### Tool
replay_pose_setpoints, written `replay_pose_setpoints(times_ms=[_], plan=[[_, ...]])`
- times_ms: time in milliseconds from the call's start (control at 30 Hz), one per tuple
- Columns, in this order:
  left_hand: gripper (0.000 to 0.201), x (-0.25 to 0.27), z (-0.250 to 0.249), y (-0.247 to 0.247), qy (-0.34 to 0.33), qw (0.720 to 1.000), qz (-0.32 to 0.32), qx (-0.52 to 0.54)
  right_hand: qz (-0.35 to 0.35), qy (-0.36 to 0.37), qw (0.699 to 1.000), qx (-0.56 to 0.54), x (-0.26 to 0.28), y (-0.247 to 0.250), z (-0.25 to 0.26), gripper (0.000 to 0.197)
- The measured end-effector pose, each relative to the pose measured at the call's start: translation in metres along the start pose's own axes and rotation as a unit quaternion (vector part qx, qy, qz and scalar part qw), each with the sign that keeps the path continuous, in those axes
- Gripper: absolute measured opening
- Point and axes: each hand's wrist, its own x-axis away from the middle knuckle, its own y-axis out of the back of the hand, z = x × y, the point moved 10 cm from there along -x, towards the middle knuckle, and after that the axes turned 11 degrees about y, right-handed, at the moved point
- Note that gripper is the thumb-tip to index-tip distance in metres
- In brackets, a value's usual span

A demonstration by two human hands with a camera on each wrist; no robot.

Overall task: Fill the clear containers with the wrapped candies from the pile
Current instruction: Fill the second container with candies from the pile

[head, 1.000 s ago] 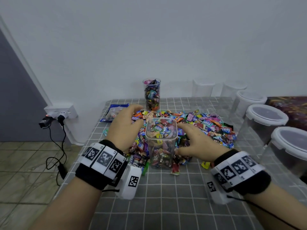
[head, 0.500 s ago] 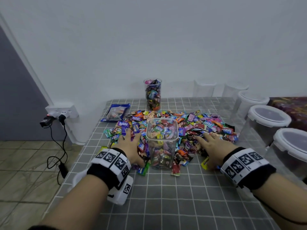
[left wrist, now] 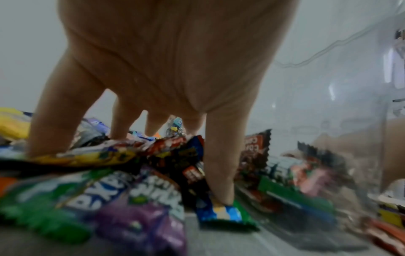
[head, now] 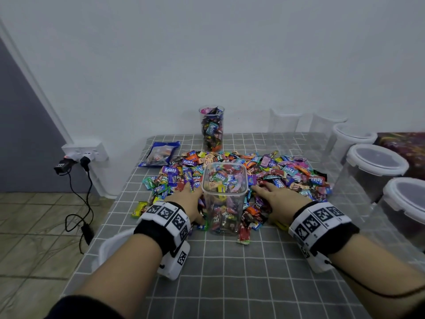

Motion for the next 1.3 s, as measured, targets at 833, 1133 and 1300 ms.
replay_pose_setpoints(times_ms=[833, 1133, 1300], plan=[[0.024, 0.010, 0.014, 0.039, 0.041, 0.977, -0.187, 0.097, -0.193, -0.009, 0.980, -0.047, 0.014, 0.043, 0.000, 0.024], [0.024, 0.013, 0.022, 0.043, 0.039, 0.966, -0.212, 0.142, -0.300, -0.017, 0.942, -0.149, 0.031, 0.061, -0.006, 0.022], [0.023, 0.015, 0.021, 0.044, 0.037, 0.967, -0.212, 0.138, -0.367, -0.002, 0.899, -0.239, 0.047, 0.084, 0.003, 0.022]])
